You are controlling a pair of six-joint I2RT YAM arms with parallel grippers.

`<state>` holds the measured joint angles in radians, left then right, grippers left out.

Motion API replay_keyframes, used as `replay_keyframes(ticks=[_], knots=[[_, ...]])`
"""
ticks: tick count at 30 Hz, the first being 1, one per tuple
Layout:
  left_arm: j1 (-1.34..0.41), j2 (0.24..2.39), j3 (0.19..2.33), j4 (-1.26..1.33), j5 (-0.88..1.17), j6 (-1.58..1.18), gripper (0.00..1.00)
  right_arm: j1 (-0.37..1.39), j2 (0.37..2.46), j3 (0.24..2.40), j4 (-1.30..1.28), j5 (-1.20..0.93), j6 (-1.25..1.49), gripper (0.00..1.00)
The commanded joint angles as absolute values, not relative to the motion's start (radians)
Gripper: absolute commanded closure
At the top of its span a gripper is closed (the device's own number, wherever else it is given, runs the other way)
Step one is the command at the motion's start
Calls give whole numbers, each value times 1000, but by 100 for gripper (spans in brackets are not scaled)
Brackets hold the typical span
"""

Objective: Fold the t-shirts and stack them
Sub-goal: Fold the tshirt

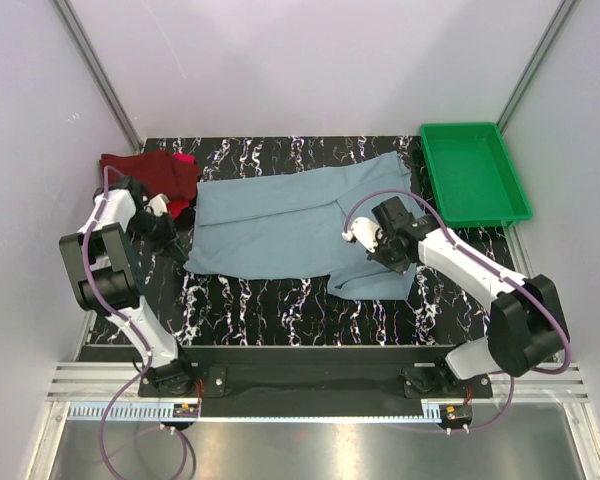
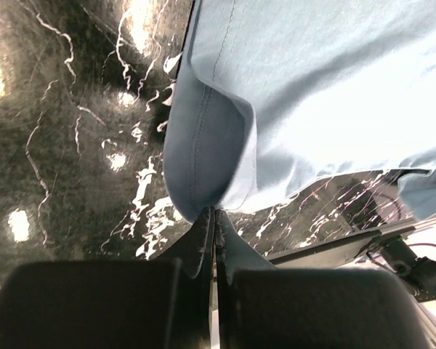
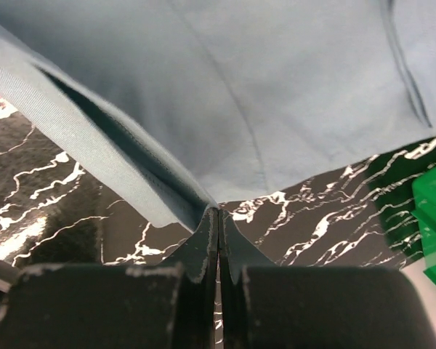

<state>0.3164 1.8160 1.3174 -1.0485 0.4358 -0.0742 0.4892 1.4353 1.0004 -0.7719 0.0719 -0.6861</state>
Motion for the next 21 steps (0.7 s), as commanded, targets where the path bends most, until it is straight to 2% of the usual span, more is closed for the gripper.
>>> replay_keyframes(ticks=[1,21], knots=[[316,1782,1385,-1107,402,-42,100,469,1405,1057,-738,106,-681,100],[321,1916,1568,-1160,463,48,100,402,1466,1270,-684,172,-726,100]])
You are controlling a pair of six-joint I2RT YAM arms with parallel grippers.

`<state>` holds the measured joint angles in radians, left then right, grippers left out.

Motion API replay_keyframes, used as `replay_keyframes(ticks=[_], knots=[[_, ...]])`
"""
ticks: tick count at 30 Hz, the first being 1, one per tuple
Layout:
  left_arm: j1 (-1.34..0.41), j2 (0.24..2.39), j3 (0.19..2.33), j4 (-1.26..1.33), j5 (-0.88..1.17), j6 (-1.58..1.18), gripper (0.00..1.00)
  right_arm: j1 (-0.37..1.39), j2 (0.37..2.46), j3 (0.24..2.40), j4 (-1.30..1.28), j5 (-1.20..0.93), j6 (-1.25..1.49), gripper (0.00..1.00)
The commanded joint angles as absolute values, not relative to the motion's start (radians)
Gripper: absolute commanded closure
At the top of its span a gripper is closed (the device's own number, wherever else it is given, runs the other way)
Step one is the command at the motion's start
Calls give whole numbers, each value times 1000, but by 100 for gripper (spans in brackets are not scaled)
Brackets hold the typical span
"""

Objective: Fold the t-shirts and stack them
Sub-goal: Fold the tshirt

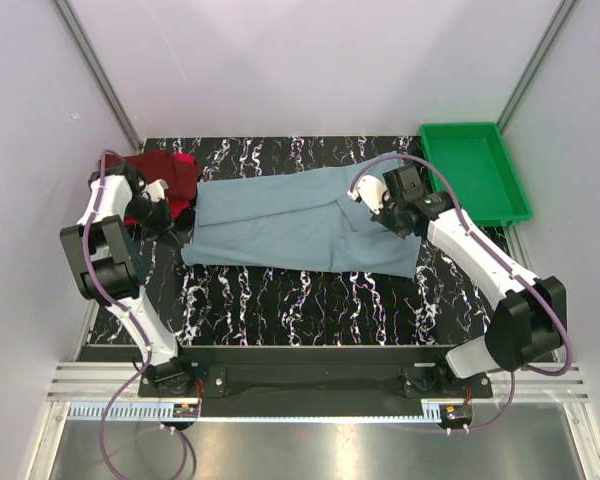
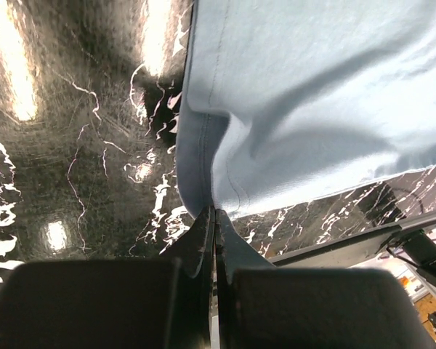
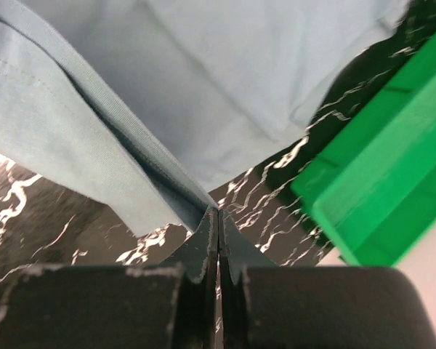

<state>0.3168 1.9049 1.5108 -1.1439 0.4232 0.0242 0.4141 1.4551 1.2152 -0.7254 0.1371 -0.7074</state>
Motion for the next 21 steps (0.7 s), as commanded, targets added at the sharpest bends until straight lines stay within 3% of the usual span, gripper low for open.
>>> replay_keyframes(ticks=[1,21], knots=[[319,1922,1580,-1154,468,46,100,399,1468,1281,-680,172,-729,100],[295,2054,1762,-1103,572,63,100,328,1641,1483,-519,206,-762,100]])
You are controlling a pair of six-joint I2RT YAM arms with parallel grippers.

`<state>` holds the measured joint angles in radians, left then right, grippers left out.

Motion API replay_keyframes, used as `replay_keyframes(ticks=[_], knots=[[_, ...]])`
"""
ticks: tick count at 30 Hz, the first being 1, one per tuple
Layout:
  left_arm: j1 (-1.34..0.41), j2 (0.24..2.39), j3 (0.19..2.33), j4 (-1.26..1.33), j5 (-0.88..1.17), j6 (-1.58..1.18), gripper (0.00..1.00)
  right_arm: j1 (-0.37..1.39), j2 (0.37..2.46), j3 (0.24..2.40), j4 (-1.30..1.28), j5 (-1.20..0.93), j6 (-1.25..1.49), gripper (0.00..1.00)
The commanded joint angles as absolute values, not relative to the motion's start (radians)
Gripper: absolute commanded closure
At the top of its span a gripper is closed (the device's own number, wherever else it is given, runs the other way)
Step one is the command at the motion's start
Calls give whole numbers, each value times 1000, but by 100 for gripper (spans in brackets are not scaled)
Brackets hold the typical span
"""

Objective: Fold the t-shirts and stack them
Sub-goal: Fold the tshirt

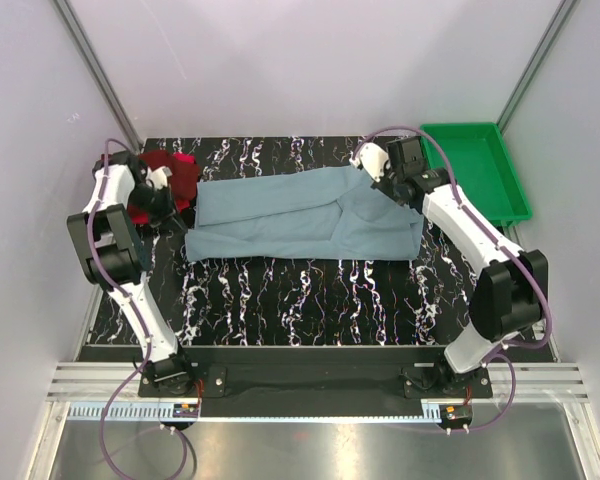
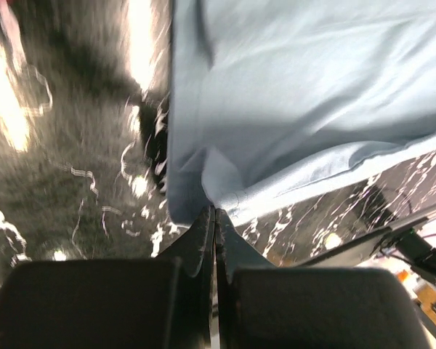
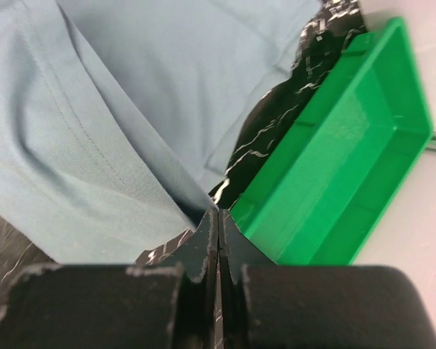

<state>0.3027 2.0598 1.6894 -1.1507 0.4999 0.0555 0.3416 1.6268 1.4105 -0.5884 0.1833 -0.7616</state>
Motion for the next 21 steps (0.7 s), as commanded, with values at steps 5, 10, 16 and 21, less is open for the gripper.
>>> replay_keyframes(ticks=[5,10,16,21], knots=[[261,2088,1827,-1060,592,51,100,302,1713,1571,-523,181,-693,100],[242,2125,1891,-1061,563,74,100,301,1795,1676,-522,175,-683,100],[244,2149,1891,-1083,525,95,100,298,1880,1767,-670,138,-597,100],[247,2152,1867,-1065,537,92,100,261,1910,1643,-764,19,-448,50]])
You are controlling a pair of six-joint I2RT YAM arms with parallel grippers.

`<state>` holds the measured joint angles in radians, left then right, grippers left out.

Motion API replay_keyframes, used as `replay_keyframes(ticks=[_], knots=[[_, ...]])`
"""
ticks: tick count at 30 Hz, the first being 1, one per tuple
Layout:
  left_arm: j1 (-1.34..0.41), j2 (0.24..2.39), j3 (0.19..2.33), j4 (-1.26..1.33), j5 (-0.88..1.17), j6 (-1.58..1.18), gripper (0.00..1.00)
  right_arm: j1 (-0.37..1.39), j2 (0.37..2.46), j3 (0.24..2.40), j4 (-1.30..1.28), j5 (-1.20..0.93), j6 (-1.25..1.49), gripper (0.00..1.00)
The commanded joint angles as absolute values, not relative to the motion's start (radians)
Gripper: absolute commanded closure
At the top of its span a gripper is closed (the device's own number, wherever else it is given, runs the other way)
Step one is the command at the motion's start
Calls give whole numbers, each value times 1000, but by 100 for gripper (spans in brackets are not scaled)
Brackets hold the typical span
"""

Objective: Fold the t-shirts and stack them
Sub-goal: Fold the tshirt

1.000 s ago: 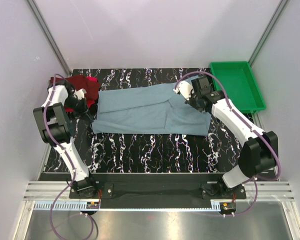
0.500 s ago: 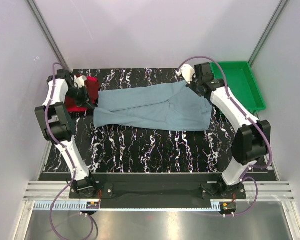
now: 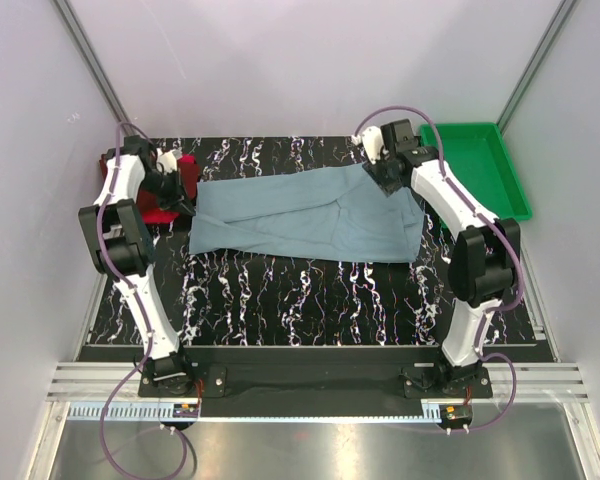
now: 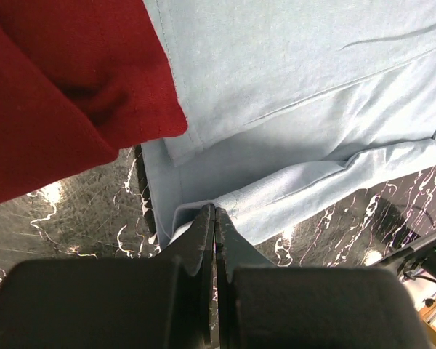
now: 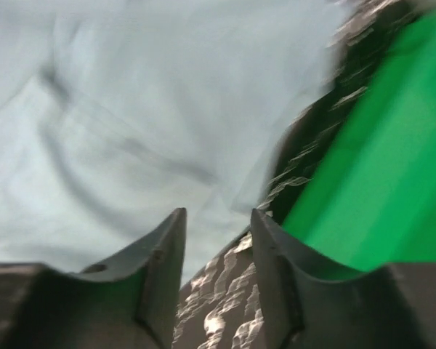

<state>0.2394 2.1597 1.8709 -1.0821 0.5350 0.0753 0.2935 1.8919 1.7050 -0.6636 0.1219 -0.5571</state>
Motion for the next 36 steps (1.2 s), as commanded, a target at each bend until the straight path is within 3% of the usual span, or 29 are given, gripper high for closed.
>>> replay_keyframes(ticks=[1,8,12,22,36], knots=[[245,2152,1870,-1066,548,103,100,252,1916,1635,-765,3,-434,48],[244,2152,1871,-1051,569,113,100,68,2060,1785,-802,-193,-270,45],[241,2149,1858,-1051,560,135,100,17,2169,1908,-845,-262,-262,45],[229,2143,1836,-1057,529,158,100,-31,2263,1987,-900,-532,-245,48],[222,2143,1829,-1052,515,158,100,-44,2304,1968,-905,-500,-262,53]])
